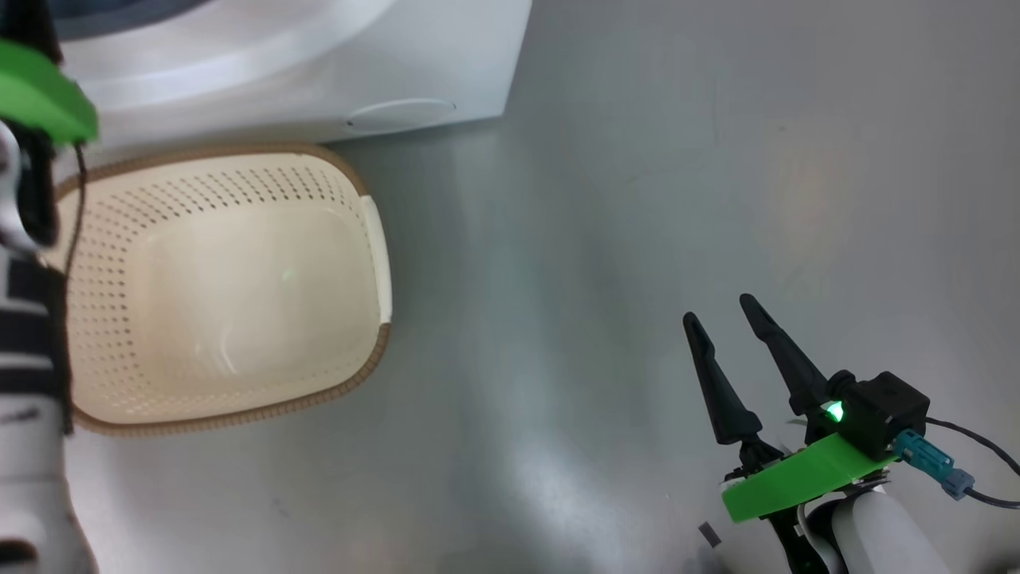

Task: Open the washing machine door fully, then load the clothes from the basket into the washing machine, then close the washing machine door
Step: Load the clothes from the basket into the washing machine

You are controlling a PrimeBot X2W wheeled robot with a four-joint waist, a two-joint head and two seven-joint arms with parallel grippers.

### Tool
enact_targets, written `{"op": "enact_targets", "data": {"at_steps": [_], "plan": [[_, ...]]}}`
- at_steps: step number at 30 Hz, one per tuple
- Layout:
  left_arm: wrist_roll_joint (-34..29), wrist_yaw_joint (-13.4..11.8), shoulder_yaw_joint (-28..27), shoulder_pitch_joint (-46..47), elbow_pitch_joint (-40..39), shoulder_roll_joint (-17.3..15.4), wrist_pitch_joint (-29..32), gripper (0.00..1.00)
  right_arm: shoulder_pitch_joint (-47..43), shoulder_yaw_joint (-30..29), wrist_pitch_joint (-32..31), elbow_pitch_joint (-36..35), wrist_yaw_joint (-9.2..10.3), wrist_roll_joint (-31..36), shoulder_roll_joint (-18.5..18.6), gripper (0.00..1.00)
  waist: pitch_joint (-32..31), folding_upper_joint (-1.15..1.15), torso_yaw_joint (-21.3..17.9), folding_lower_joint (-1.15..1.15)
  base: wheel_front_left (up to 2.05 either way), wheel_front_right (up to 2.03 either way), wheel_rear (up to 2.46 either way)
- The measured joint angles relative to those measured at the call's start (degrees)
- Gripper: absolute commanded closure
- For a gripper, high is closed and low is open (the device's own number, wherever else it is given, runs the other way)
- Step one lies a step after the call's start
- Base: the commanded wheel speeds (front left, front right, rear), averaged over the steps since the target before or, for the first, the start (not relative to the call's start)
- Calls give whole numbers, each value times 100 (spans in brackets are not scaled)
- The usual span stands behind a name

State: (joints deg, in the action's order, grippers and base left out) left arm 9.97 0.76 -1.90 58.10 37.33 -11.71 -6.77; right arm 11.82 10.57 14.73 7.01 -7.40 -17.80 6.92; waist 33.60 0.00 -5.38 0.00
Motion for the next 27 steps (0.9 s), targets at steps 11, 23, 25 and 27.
{"op": "enact_targets", "data": {"at_steps": [11, 23, 25, 27], "plan": [[-116, -130, 216, 1484, 1489, -41, 584, 0, -35, 1, 0, -16, 0, 34, 18, 0, 339, 0, -17, 0, 0, 0, 0], [-163, -202, 408, 2103, 2338, 107, 568, 0, -182, 12, 0, -100, 0, 58, 59, 0, 600, 0, -2, 0, 0, 0, 0], [-169, -224, 439, 2202, 2452, 102, 568, 0, -183, 15, 0, -101, 0, 59, 58, 0, 665, 0, 0, 0, 0, 0, 0], [-169, -260, 445, 2313, 2526, 99, 566, 0, -186, 24, 0, -105, 0, 66, 57, 0, 727, 0, -1, 0, 0, 0, 0]]}}
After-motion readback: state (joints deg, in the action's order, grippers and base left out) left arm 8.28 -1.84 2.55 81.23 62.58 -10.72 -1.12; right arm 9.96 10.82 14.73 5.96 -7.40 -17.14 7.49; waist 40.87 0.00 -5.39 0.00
